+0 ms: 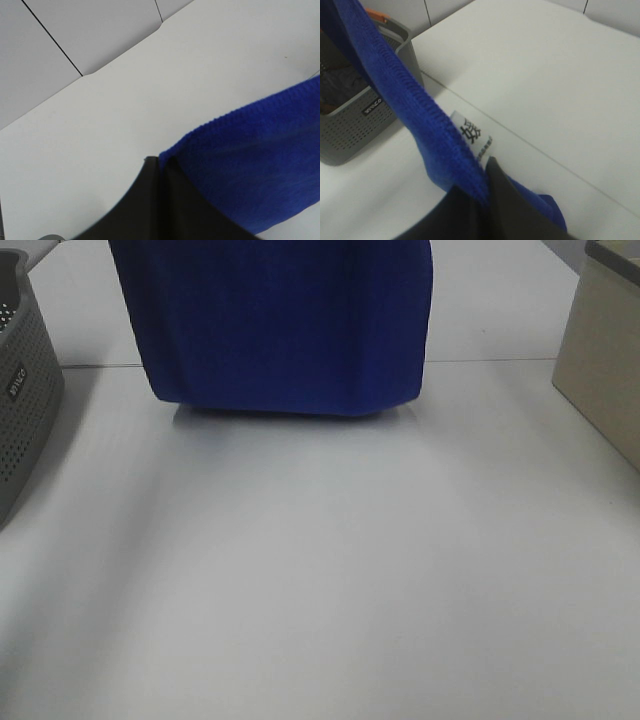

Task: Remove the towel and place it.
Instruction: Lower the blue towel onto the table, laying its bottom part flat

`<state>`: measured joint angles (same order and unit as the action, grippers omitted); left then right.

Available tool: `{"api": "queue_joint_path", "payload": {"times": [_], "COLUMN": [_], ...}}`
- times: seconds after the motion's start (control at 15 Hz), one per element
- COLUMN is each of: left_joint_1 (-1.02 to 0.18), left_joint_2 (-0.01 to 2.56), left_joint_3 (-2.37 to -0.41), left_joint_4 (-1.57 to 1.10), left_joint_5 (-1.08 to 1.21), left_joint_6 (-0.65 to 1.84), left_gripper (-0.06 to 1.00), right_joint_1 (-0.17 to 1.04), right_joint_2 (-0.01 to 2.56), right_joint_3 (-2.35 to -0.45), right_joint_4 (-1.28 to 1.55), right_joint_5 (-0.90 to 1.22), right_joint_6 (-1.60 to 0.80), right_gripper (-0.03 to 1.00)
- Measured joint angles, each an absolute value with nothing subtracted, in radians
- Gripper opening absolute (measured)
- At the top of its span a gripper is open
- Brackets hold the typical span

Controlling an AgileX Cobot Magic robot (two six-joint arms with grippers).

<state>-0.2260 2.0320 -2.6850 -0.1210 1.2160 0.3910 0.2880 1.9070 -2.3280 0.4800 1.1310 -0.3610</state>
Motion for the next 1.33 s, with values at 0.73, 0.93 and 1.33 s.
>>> {"api": "queue_joint_path", "payload": {"times": [0.73, 0.93, 1.33], "left_joint_1": [-0.226, -0.226, -0.231], "left_joint_2": [1.687, 1.599, 1.299], "left_joint_3": [-2.009, -1.849, -1.603], "left_joint_4": [-0.254, -0.283, -0.346], "left_joint_5": [1.217, 1.216, 1.215], "left_joint_6": [0.298, 0.307, 0.315], "left_gripper": [0.00, 0.00, 0.00], "right_joint_1": [0.289, 0.289, 0.300], "right_joint_2": [1.746, 1.657, 1.395], "right_joint_3": [-2.023, -1.889, -1.594], "right_joint_4": [0.435, 0.451, 0.515], "right_joint_5": [1.219, 1.219, 1.217], "right_joint_6": [-0.258, -0.258, -0.213], "right_gripper": [0.02, 0.02, 0.02]}}
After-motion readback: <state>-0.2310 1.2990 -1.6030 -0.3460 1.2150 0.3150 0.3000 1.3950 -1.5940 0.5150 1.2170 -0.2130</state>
